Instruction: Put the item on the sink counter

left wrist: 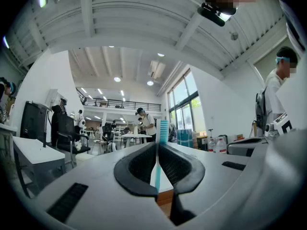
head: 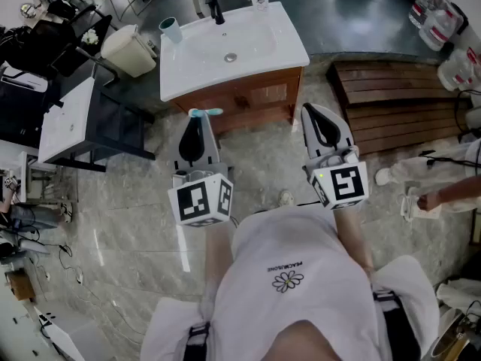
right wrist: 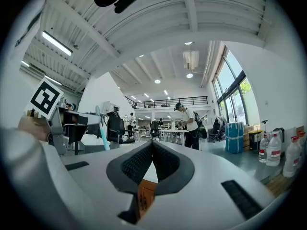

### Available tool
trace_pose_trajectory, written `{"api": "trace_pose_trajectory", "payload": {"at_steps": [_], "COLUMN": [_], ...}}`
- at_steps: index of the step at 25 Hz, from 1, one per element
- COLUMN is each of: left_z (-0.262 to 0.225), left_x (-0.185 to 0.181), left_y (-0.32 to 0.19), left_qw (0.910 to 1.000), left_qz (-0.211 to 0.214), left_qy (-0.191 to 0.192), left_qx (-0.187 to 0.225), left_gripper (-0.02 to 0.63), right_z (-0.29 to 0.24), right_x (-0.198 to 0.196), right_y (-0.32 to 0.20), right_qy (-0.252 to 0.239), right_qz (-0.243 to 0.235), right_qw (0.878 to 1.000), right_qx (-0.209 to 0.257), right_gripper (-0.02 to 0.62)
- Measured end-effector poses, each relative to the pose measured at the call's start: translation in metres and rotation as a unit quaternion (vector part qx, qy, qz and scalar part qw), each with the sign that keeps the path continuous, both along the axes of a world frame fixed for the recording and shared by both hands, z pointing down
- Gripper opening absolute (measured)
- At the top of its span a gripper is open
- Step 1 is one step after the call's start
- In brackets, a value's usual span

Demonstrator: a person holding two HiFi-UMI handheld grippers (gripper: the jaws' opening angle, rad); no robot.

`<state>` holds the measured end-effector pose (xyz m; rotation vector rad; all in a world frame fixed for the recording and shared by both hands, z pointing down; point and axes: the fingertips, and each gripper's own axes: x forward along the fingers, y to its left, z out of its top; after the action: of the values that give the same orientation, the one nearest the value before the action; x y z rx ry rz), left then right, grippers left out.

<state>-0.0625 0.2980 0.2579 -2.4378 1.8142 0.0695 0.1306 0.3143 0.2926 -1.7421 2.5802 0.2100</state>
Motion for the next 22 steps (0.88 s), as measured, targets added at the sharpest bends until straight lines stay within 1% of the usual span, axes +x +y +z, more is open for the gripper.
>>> {"api": "trace_pose_trajectory", "payload": {"at_steps": [6,13,18,22], "left_z": [0.001,0.009,0.009,0.011], "left_x": [0.002,0.008,0.010,0.017], "left_y": [-0.011,-0.022,-0.034,-0.042], "left_qw": [1.0000,0.9999,0.9998,0.9998], "left_qz": [-0.008,-0.010,-0.015,-0.012], "left_qy": [0.004,0.001,0.001,-0.004], "left_qx": [-0.002,-0.010,-0.011,-0.014], "left_gripper": [0.031,0.031,0.031,0.031], "right_z": [0.005,0.013,0.009,0.016], "right_x": [0.004,0.000,0.003,0.012], "right_y": [-0.012,-0.023,-0.035,-0.044], "right_qy": [0.005,0.013,0.039,0.037], "right_qz": [-0.002,-0.023,-0.010,-0.002], "right_qw": [1.000,1.000,0.999,0.999], "right_qx": [-0.009,-0.017,0.011,-0.003], "right_gripper": [0.011,0.011,0.011,0.011]}}
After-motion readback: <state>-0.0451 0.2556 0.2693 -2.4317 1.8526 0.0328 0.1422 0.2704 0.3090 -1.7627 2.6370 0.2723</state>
